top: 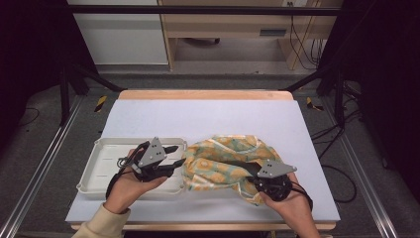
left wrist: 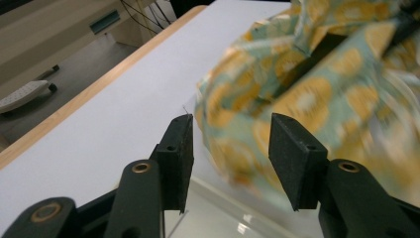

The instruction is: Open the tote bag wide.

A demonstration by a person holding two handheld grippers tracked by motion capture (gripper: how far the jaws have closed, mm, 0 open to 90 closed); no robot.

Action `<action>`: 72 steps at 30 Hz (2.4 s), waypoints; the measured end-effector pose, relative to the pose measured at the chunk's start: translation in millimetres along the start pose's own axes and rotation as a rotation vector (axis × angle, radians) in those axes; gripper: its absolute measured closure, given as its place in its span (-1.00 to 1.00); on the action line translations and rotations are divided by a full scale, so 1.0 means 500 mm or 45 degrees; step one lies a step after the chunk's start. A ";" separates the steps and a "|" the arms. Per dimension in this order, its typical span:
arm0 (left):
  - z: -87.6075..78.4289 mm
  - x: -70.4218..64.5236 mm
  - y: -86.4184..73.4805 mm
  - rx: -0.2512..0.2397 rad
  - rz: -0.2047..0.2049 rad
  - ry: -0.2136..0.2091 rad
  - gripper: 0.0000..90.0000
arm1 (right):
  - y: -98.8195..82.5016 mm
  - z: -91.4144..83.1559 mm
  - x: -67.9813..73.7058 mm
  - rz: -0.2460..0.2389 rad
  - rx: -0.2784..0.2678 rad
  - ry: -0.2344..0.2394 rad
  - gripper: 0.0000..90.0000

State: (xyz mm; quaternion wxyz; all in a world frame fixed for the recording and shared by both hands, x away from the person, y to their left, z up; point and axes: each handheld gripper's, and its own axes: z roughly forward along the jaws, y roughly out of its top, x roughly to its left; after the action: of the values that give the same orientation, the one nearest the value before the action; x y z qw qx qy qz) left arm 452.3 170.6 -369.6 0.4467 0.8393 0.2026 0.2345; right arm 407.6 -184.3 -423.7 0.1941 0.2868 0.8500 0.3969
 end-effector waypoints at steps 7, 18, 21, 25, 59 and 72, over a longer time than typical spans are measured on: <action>0.075 0.006 0.060 0.081 0.071 -0.061 -0.20 | -0.023 0.004 0.034 -0.068 0.037 0.069 0.95; 0.208 -0.005 0.053 0.287 0.121 -0.135 -0.29 | -0.052 -0.008 0.034 -0.080 0.061 0.106 0.95; 0.221 -0.006 0.054 0.336 0.123 -0.120 0.06 | -0.054 -0.013 0.039 -0.097 0.071 0.122 0.95; 0.231 -0.006 0.061 0.358 0.114 -0.111 0.44 | -0.059 -0.016 0.048 -0.110 0.099 0.124 0.97; 0.185 0.036 0.114 0.179 -0.038 -0.021 0.99 | -0.038 -0.033 0.014 0.001 0.112 -0.025 -0.02; 0.178 0.034 0.122 0.150 -0.037 -0.011 0.99 | 0.023 -0.099 -0.047 0.100 0.013 -0.266 -0.33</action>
State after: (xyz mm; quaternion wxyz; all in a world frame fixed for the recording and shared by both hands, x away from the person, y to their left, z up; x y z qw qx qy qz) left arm 525.1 90.2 -358.1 0.4007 0.8621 0.2265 0.2118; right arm 401.6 -221.5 -382.2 0.2644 0.3606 0.8153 0.3678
